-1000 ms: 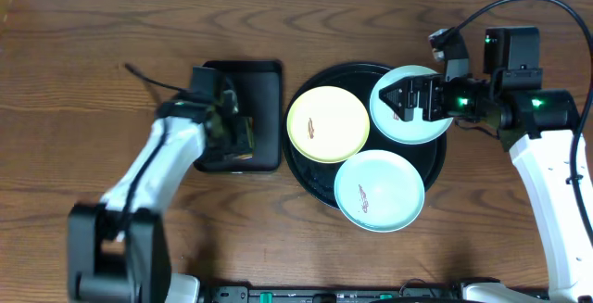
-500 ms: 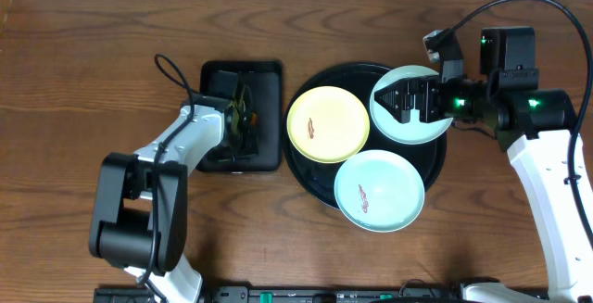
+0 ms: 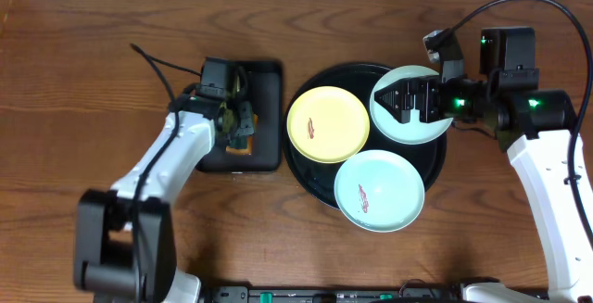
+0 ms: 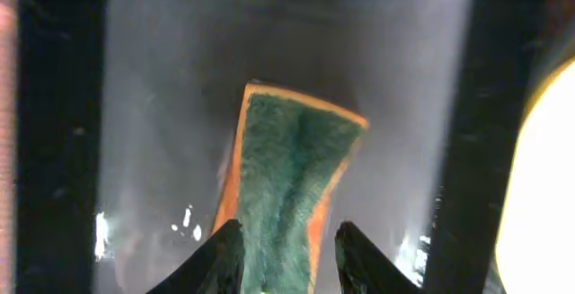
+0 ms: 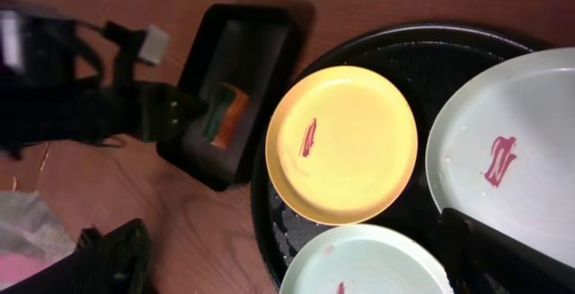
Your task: Clean dirty plates on tray and stack at the side
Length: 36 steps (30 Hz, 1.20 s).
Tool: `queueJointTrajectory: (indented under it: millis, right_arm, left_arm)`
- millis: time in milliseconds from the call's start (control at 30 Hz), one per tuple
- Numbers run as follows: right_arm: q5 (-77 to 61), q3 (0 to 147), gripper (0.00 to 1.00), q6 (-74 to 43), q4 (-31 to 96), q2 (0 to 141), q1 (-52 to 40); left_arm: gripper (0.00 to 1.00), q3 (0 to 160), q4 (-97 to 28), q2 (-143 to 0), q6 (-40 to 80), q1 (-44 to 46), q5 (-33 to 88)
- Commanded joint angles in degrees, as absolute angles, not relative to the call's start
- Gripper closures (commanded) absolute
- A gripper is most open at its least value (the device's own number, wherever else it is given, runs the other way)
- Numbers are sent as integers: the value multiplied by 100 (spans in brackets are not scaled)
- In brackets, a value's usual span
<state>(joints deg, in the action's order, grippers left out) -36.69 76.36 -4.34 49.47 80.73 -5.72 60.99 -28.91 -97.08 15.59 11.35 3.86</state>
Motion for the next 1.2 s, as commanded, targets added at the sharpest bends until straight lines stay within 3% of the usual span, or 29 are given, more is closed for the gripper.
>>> queueJointTrajectory:
  millis: [0, 167, 200, 233, 500, 700, 833, 933, 1000, 1067, 1167]
  right_arm:
    - [-3758, 7714, 1, -489, 4978, 8079, -613]
    - [-3758, 7714, 1, -489, 4978, 8079, -611]
    - [-3758, 7714, 1, -489, 4987, 8079, -613]
    - [-3758, 7714, 1, -489, 4995, 8079, -613]
    - [-3758, 7714, 1, -489, 5017, 8079, -611]
    - [-3758, 7714, 1, -489, 5015, 8079, -611]
    - [-3758, 7714, 1, -489, 5019, 8079, -611]
    - [-3758, 7714, 1, -489, 5039, 8079, -611]
    - [-3756, 7714, 1, -489, 5081, 8079, -611]
    - [-3758, 7714, 1, -489, 5087, 8079, -611]
    - [-3758, 7714, 1, -489, 5068, 8079, -611]
  left_arm:
    - [64, 5944, -2657, -10287, 1500, 1133, 211]
    - [69, 5944, -2268, -10643, 1413, 1133, 408]
    - [76, 5944, -2228, -10652, 1321, 1135, 510]
    - [92, 5946, -2215, -10652, 1219, 1135, 587]
    - [92, 6099, -2558, -10064, 1162, 1133, 659]
    - [83, 6053, -2206, -10057, 1116, 1133, 373]
    - [71, 5977, -1925, -10379, 1118, 1133, 360]
    - [81, 5977, -2021, -10645, 1120, 1140, 593]
    - [81, 5977, -2130, -10739, 1122, 1140, 777]
    - [92, 5979, -2222, -10750, 1120, 1144, 838]
    - [93, 6007, -2392, -10639, 1122, 1144, 856]
